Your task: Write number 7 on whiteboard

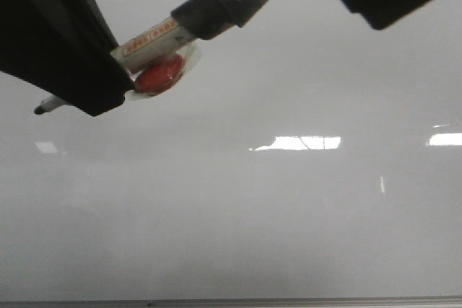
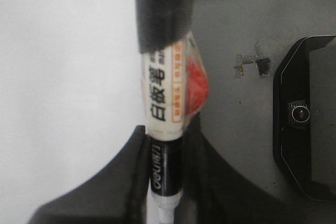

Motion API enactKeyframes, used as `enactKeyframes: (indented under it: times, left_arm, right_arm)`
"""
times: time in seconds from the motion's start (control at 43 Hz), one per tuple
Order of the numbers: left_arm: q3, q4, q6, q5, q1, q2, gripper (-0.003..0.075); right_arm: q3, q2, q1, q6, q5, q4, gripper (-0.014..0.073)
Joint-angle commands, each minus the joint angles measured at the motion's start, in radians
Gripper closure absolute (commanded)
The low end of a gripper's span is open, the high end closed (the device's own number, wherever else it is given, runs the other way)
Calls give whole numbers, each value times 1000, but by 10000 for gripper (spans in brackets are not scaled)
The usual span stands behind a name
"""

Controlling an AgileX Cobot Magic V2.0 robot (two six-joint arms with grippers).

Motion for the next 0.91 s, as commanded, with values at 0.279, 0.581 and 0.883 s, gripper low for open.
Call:
enactKeyframes:
  times: [0.279, 0.581, 0.883]
  left_arm:
    - [-34, -16, 0, -99, -19, -25, 734]
    - [-34, -16, 0, -112, -19, -25, 734]
    - [-34, -16, 0, -121, -19, -25, 733]
  right_arm:
    - [-169, 232, 51, -233, -25, 253, 27]
    - [-166, 246, 49, -244, -2, 252, 212]
    - [-166, 246, 49, -244, 38, 252, 660]
